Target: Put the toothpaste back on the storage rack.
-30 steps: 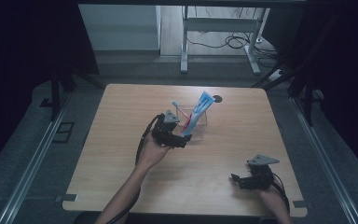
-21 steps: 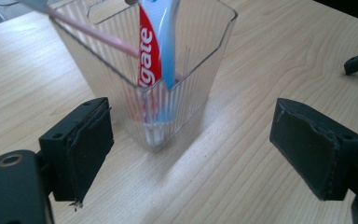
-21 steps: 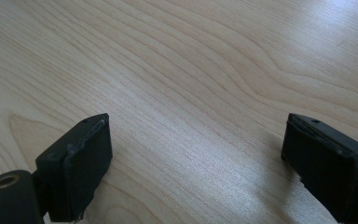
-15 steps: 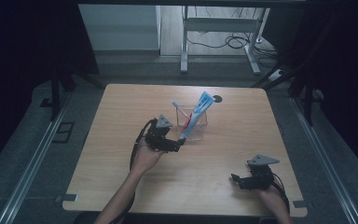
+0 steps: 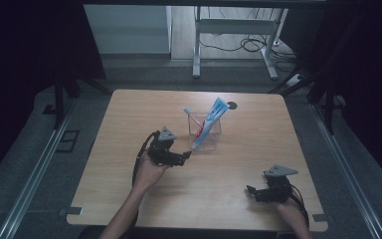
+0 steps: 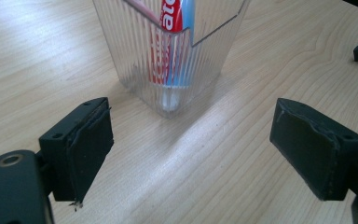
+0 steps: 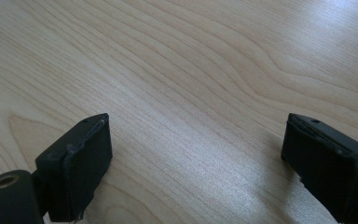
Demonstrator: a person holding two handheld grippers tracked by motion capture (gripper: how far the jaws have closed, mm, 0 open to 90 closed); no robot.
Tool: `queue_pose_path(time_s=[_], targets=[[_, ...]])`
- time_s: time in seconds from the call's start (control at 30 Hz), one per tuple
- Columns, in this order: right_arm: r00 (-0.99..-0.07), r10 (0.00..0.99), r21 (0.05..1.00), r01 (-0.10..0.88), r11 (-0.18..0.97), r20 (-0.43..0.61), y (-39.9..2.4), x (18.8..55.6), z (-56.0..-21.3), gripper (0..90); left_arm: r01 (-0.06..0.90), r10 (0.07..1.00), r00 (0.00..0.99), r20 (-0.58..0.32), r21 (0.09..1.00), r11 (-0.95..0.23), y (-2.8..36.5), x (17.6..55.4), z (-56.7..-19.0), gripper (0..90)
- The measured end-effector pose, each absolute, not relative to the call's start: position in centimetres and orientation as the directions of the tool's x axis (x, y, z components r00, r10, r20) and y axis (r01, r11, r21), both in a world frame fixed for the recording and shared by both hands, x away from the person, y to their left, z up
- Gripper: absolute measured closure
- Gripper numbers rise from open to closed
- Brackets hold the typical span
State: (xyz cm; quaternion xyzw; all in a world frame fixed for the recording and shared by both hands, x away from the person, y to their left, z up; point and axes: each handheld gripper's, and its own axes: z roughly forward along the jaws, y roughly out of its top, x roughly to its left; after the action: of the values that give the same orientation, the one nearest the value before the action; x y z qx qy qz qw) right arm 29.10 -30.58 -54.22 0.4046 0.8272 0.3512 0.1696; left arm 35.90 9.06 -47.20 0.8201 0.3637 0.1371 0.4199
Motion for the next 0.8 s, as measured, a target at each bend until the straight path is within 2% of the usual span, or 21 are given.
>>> queue_pose_path(time_s=[0.8], targets=[[-0.614, 0.789, 0.717, 0.552, 0.425, 0.005, -30.6, 29.1, -54.2, 8.5, 0.525, 0.737, 0.666, -0.115, 0.774, -0.354, 12.1, 33.9, -50.4, 13.5]])
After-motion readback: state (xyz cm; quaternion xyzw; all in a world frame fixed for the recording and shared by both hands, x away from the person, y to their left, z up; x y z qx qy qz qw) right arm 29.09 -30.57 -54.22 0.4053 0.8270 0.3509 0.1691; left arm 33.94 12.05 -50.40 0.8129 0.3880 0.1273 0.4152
